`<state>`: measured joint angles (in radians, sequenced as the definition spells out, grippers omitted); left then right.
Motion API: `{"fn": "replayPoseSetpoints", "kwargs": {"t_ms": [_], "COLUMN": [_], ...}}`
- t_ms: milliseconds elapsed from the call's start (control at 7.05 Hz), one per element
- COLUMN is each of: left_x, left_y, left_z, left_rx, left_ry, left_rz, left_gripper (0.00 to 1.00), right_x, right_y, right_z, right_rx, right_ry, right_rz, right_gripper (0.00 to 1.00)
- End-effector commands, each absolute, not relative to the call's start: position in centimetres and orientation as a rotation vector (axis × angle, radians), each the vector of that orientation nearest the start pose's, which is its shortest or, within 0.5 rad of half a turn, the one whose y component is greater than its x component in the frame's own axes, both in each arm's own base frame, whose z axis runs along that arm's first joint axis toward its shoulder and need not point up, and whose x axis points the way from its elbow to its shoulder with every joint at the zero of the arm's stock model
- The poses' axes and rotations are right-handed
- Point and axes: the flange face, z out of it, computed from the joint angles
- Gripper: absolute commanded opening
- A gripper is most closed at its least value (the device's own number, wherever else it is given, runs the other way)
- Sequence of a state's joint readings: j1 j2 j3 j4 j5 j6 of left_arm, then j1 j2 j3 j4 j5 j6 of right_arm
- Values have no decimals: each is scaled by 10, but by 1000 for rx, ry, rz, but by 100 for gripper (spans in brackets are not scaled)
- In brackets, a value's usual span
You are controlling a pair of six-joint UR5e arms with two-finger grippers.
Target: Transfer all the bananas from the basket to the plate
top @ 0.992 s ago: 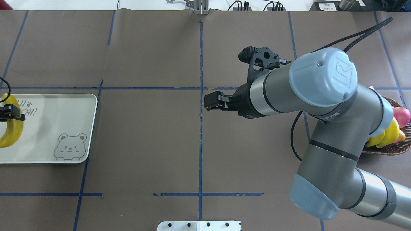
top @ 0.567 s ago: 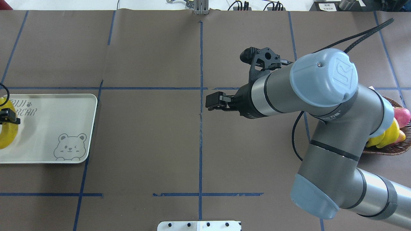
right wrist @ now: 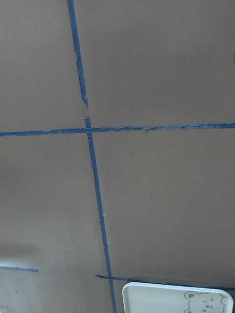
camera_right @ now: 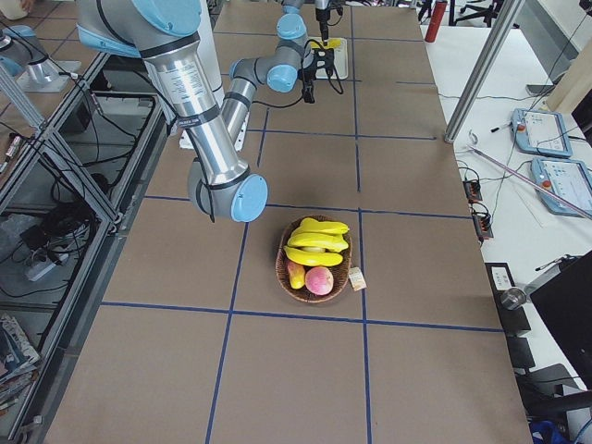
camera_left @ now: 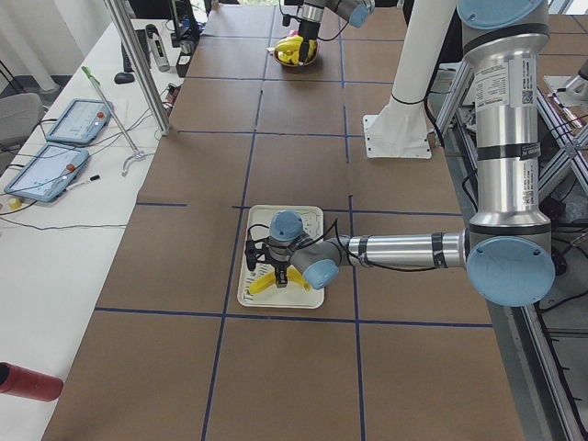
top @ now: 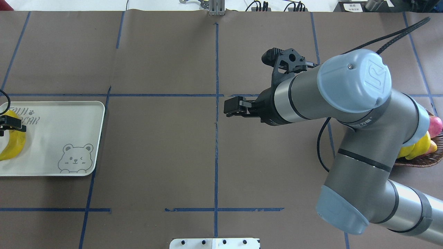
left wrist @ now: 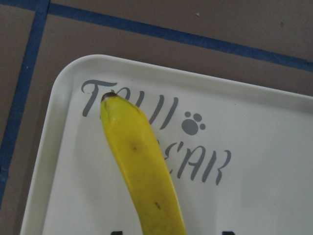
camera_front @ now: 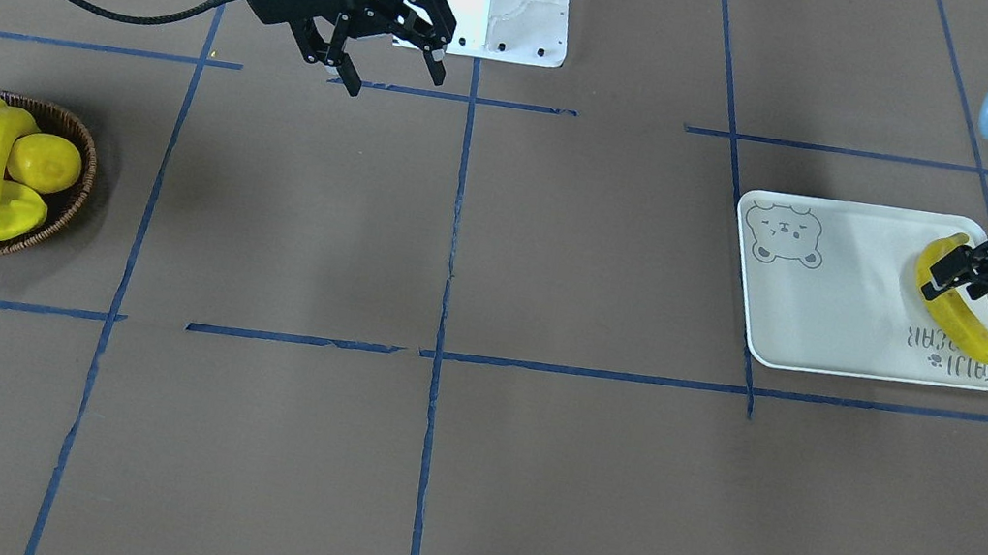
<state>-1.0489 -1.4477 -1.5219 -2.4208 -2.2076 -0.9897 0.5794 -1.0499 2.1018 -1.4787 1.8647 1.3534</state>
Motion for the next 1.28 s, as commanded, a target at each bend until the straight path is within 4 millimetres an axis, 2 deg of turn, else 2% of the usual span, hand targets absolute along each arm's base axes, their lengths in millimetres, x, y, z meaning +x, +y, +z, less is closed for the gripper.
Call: {"fn": "replayPoseSetpoints", "kwargs": {"t_ms": [0,142,284,425,709,851,1134], "left_x": [141,116,104,105,96,92,92], "left_y": [-456,-458,-460,-459,-463,-464,-465], "left_z": [626,621,609,608,609,608,603], "left_rx": [86,41,65,91,114,121,137], "left_ry": [946,1006,1027,1026,1001,999,997], "left_rz": [-257,-279,-277,-227,-186,-194,-192], "left_gripper": [100,100,100,100,100,100,100], "right_x": [-346,-324,-310,-292,-228,-216,-221], "right_y": [-396,-408,-411,-410,-405,-408,-421], "right_z": [172,192,222,252,312,321,351], "right_rx": [164,169,189,224,232,208,191], "right_ry": [-1113,-1084,-1030,-975,-899,-901,-842], "right_rz": [172,145,102,38,-41,-28,-41], "right_gripper": [100,100,100,100,100,100,100]}}
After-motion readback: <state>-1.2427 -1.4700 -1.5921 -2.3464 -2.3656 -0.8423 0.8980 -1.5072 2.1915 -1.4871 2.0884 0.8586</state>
